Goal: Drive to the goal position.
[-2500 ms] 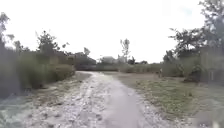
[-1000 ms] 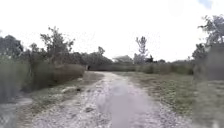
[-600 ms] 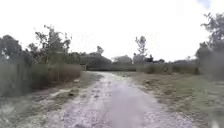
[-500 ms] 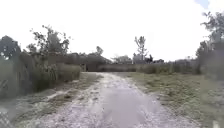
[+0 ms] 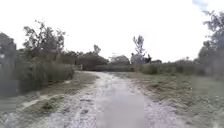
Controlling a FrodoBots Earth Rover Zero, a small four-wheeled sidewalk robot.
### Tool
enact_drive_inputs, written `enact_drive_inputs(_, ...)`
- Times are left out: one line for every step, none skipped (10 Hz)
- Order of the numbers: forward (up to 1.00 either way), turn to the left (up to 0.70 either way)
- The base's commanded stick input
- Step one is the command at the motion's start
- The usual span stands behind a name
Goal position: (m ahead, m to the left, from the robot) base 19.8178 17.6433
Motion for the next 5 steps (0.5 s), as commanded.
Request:
enact_drive_inputs(1.00, 0.00)
enact_drive_inputs(1.00, 0.00)
enact_drive_inputs(1.00, 0.08)
enact_drive_inputs(1.00, 0.27)
enact_drive_inputs(1.00, 0.27)
